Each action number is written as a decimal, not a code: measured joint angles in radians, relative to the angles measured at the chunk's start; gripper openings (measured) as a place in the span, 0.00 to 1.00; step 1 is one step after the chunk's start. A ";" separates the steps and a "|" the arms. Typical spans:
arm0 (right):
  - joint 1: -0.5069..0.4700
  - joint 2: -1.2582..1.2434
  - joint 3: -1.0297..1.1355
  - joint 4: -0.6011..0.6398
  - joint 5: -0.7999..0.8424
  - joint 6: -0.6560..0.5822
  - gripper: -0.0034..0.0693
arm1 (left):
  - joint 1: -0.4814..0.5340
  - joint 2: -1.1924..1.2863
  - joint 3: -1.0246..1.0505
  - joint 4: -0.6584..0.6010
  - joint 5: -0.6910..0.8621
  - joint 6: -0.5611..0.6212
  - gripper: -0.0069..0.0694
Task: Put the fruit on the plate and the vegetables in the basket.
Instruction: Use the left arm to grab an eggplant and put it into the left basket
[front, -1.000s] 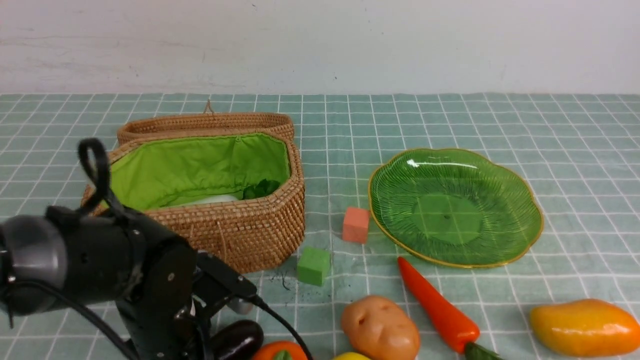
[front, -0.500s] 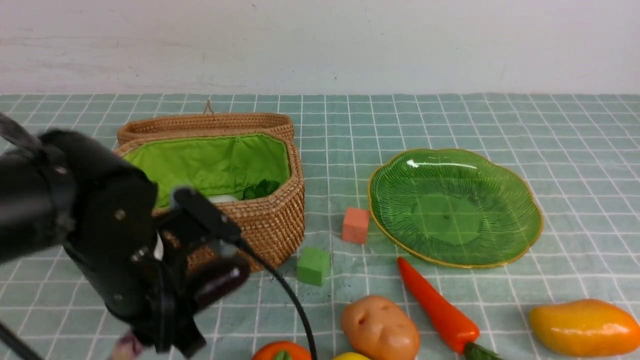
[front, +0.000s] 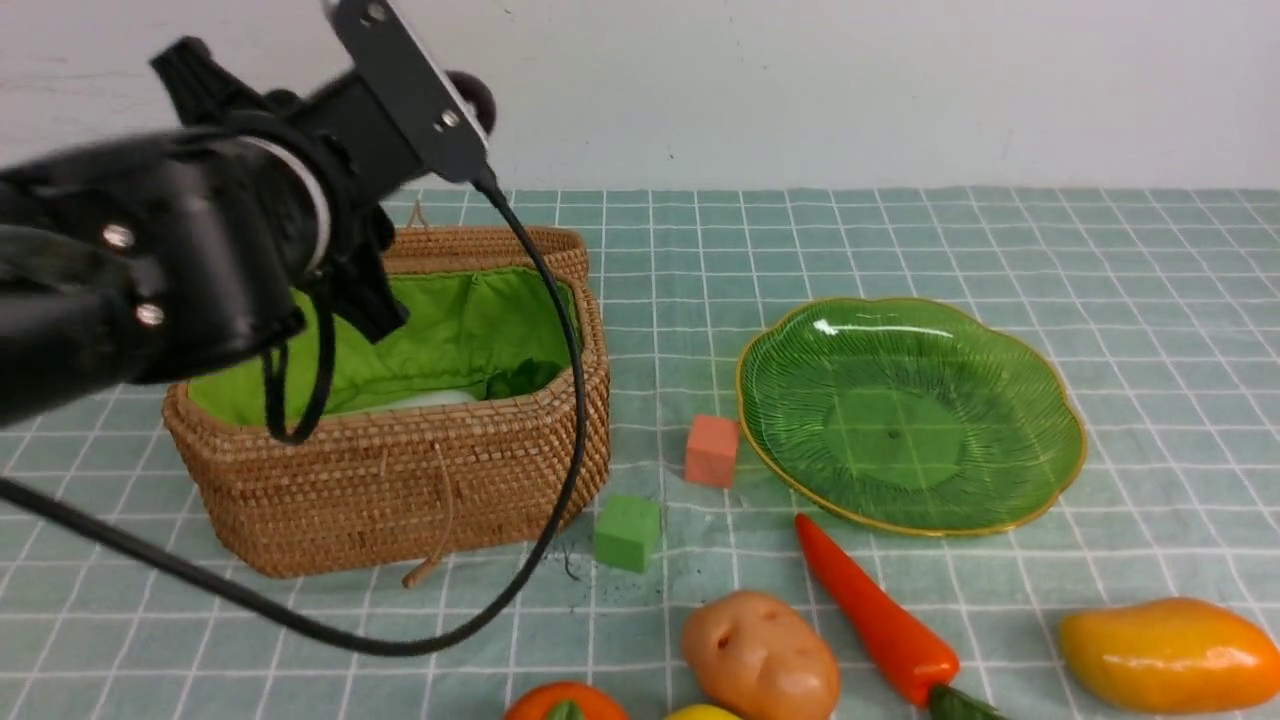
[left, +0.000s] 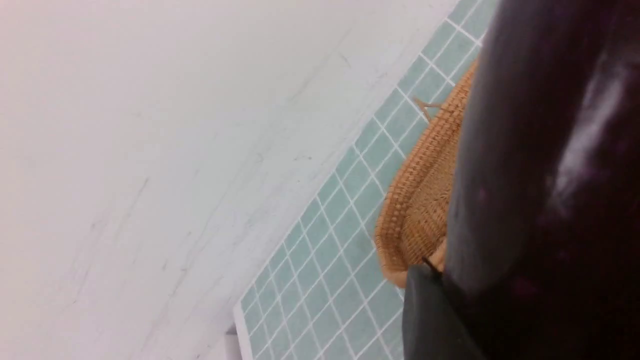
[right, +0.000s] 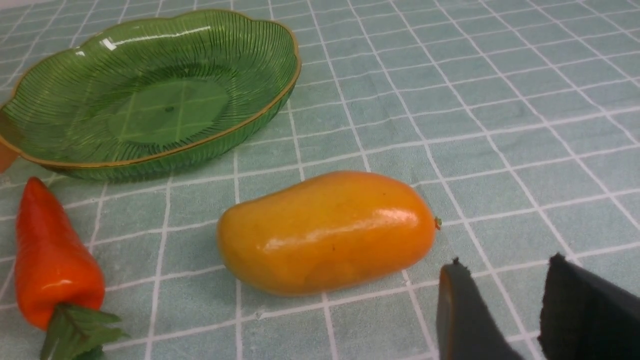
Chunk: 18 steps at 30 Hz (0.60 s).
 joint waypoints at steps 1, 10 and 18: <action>0.000 0.000 0.000 0.000 0.000 0.000 0.38 | 0.000 0.031 0.000 0.010 0.000 -0.019 0.54; 0.000 0.000 0.000 0.000 0.000 0.000 0.38 | 0.000 0.100 0.000 0.006 -0.031 -0.091 0.96; 0.000 0.000 0.000 0.000 0.000 0.000 0.38 | 0.000 -0.066 0.000 -0.260 0.240 -0.064 0.86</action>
